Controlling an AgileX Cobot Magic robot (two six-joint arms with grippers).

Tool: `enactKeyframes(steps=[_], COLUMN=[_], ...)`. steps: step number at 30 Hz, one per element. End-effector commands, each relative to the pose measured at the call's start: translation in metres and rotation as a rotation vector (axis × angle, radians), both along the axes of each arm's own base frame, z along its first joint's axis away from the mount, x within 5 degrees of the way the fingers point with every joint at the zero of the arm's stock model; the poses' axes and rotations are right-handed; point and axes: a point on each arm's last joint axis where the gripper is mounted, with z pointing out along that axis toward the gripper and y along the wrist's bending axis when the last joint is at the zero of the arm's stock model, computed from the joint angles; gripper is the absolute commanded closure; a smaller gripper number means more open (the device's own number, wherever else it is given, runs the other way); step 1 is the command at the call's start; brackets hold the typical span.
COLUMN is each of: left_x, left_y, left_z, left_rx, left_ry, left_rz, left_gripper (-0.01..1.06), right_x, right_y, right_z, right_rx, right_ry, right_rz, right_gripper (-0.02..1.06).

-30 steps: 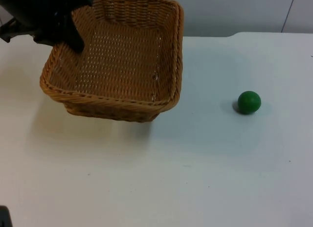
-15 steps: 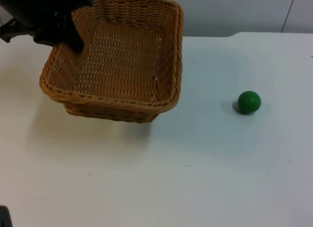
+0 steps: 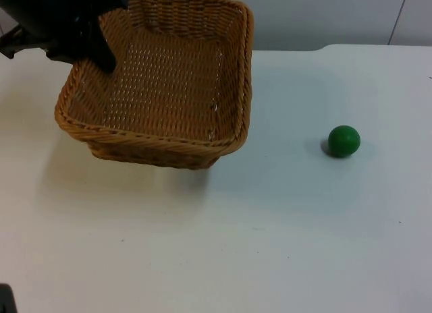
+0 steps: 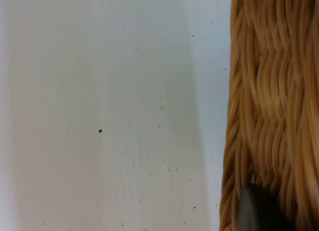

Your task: Pick up the basket with the left hand and place the ball into the basket with the right hand.

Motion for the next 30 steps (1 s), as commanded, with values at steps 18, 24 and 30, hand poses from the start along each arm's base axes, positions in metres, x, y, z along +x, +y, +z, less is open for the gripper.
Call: enactKeyframes(steps=[18,24,30], left_x=[0.002,0.002,0.003], left_y=[0.000,0.000,0.000], left_z=[0.010,0.010,0.010], left_rx=[-0.022,-0.022,-0.020], left_ry=[-0.033,-0.034,-0.042], left_rz=[0.018,0.020,0.025], left_gripper=[1.05,1.05,1.05], right_x=[0.073,0.145,0.218], right_y=[-0.014,-0.025,-0.031], right_z=[0.051,0.044,0.019], right_rx=[-0.162,-0.133,-0.078], right_ry=[-0.161,0.040,0.271], right_rz=[0.005,-0.005,0.013], right_gripper=[1.05,1.05,1.05])
